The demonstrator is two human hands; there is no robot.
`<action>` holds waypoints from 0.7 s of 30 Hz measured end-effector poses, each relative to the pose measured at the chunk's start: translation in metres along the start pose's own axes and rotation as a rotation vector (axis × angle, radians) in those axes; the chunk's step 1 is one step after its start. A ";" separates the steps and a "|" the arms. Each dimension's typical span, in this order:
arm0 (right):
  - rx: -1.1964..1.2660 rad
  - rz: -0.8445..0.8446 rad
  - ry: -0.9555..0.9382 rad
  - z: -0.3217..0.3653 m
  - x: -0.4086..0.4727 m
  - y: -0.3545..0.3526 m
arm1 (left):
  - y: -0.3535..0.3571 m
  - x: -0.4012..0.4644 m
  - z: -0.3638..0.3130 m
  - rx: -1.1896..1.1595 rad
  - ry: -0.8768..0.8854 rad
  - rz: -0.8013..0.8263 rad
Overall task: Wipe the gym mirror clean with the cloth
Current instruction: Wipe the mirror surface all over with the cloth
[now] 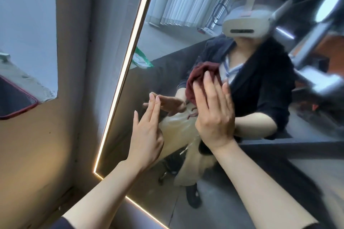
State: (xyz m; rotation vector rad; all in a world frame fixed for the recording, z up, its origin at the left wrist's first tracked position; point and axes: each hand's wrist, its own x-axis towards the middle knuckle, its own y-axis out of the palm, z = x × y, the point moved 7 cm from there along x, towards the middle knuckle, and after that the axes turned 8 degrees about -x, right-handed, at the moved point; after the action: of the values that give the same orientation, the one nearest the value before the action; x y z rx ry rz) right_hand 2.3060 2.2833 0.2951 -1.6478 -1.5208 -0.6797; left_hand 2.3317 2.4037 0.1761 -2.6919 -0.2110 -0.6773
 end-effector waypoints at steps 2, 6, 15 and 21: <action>0.065 0.151 -0.175 0.031 -0.045 0.011 | 0.000 -0.002 0.002 -0.015 0.003 0.032; 0.146 0.301 -0.371 0.047 -0.075 0.012 | -0.013 -0.008 0.004 -0.089 -0.024 -0.033; -0.013 -0.119 0.186 -0.030 0.076 0.003 | -0.020 0.005 0.015 -0.181 -0.141 -0.171; 0.145 0.311 -0.356 0.080 -0.039 0.045 | -0.031 0.003 0.019 -0.203 -0.171 -0.200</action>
State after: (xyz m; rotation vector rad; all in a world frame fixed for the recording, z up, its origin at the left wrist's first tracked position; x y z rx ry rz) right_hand 2.3356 2.3281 0.2109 -1.9074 -1.4646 -0.1092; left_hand 2.3358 2.4395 0.1713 -2.9539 -0.4854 -0.5498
